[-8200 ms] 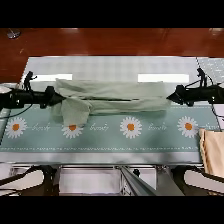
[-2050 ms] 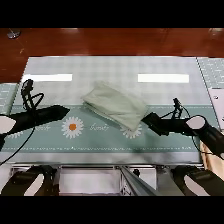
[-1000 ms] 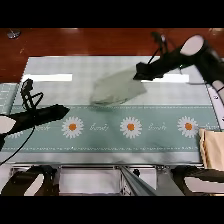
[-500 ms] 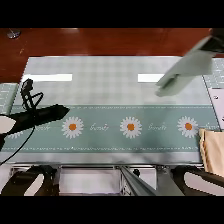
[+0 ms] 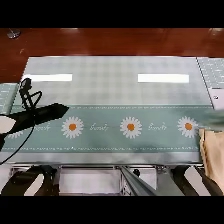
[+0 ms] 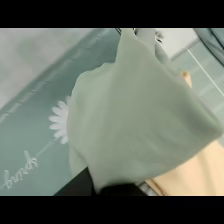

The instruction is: Fold the shirts.

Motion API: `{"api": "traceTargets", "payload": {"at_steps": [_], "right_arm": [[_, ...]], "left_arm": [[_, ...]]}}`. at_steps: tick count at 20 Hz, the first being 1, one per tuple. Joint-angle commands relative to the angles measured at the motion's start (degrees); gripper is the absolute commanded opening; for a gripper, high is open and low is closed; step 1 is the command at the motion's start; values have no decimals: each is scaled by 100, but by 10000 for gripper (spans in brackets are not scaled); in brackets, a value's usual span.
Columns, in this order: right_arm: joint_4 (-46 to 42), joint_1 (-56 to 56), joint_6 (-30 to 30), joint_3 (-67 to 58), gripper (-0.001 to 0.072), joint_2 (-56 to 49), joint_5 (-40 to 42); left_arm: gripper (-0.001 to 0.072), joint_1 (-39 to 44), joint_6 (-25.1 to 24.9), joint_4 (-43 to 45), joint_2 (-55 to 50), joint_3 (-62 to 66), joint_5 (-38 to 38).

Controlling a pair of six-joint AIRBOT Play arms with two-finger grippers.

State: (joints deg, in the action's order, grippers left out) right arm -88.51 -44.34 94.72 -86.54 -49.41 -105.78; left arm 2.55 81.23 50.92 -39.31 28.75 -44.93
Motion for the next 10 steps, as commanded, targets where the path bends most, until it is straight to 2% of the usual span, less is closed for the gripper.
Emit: {"api": "traceTargets", "payload": {"at_steps": [1,3,4,5,6,7,10], "right_arm": [[-881,-1333,-28,1884,30,1167,-50],[-1443,-1781,317,2741,31,1746,105],[-1563,-1840,457,3040,105,1963,251],[-1676,-1847,511,3237,396,2098,442],[-1705,-1829,511,3252,575,2090,581],[-1606,-1829,509,3158,613,1987,699],[-662,-1827,238,2142,613,1191,1047]], "left_arm": [[18,-2,0,2,2,-2,199],[18,-2,0,0,2,-2,251],[19,-2,0,0,-4,-2,254],[18,-2,0,0,-20,-2,254],[19,-2,0,0,-57,-2,251],[18,-2,0,0,-103,9,267],[18,-4,-28,0,-431,400,264]]}}
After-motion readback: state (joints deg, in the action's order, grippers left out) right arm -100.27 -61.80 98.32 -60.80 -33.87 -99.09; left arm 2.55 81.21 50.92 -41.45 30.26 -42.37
